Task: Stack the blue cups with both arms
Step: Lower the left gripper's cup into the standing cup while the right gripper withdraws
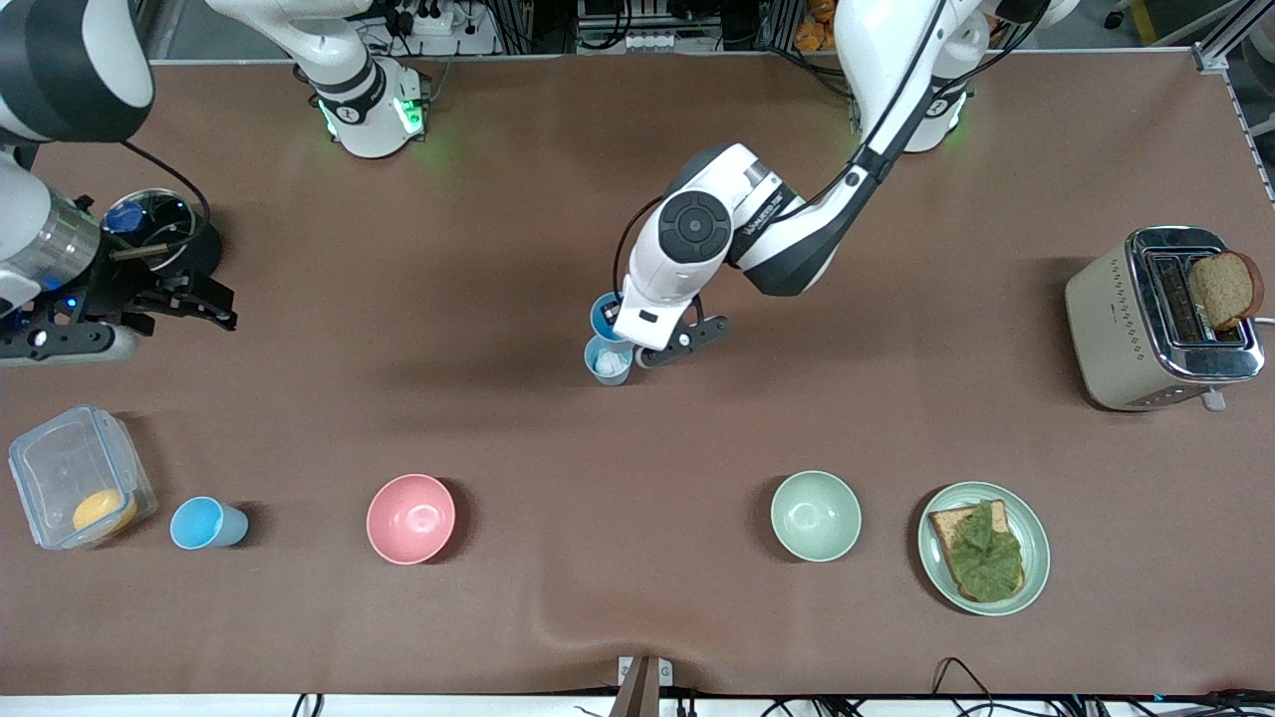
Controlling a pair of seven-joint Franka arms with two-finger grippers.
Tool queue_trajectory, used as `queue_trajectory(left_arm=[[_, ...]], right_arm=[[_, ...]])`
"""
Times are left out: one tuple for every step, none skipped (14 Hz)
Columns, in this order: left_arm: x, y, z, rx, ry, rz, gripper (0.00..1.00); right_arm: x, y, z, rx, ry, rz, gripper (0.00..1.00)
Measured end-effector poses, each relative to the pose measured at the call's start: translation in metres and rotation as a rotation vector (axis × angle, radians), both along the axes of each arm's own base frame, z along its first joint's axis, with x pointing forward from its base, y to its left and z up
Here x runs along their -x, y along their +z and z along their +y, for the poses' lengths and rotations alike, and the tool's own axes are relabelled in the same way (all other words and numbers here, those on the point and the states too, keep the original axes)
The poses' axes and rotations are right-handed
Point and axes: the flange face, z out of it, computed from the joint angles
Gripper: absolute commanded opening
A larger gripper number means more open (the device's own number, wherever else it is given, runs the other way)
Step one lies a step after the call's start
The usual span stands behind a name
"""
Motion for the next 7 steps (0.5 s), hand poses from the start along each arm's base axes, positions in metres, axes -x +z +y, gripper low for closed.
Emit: queue_trajectory(left_arm=[[0.002,-0.007,-0.004,0.002,-0.004,0.001,0.0],[0.004,-0.012,-0.007,0.001,-0.007,0.004,0.0],[0.005,-0.015,-0.008,0.001,-0.007,0.005,0.0],[0.004,-0.016,-0.007,0.001,-0.006,0.006,0.0],[0.003,-0.017,-0.007,0.0,-0.005,0.005,0.0],[0.003,-0.017,-0.007,0.0,-0.005,0.005,0.0],[0.003,-0.019,-0.007,-0.001,-0.005,0.007,0.0]], right_arm=[[0.008,-0.005,-0.001,0.001,-0.001,-0.019,1.0],[0.013,-0.008,-0.004,0.002,-0.006,-0.026,1.0],[0.018,-0.007,-0.007,0.003,-0.011,-0.024,1.0],[0.023,-0.004,-0.01,0.004,-0.016,-0.001,1.0],[0.028,0.0,-0.011,0.005,-0.017,0.018,1.0],[0.029,0.008,-0.01,0.005,-0.014,0.013,1.0],[0.028,0.018,-0.009,0.005,-0.012,-0.003,1.0]])
